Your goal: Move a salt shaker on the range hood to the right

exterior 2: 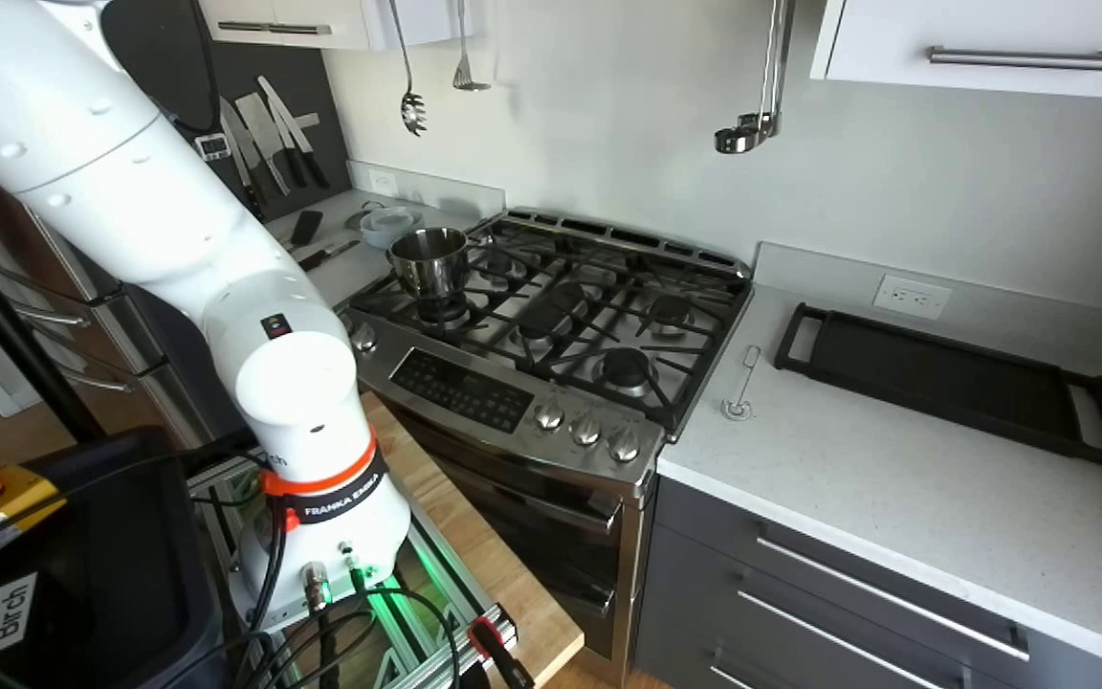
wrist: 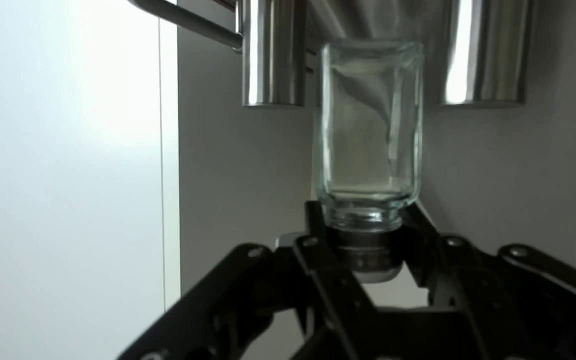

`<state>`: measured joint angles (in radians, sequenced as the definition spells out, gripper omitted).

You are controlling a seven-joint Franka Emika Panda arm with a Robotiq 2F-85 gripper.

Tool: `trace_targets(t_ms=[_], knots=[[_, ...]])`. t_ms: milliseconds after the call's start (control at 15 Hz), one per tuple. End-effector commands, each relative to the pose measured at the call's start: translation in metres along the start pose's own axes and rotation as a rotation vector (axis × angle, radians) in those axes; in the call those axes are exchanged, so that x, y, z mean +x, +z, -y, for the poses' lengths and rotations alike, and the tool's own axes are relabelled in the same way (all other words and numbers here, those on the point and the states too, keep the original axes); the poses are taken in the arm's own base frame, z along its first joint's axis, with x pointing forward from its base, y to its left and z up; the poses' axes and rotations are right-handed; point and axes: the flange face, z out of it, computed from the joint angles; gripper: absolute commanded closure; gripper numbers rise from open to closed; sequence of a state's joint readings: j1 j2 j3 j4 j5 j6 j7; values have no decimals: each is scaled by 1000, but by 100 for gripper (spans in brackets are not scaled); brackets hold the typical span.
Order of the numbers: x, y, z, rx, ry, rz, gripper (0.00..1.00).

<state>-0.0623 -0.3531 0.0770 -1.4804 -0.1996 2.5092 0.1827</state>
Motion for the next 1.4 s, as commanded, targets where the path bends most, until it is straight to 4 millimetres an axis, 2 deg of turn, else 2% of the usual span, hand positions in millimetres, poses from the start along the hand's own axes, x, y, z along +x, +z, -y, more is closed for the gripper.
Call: trace_targets(t_ms=[0, 1333], knots=[[-4, -6, -1, 36, 6, -17, 85], [-33, -6, -7, 29, 9, 30, 85]])
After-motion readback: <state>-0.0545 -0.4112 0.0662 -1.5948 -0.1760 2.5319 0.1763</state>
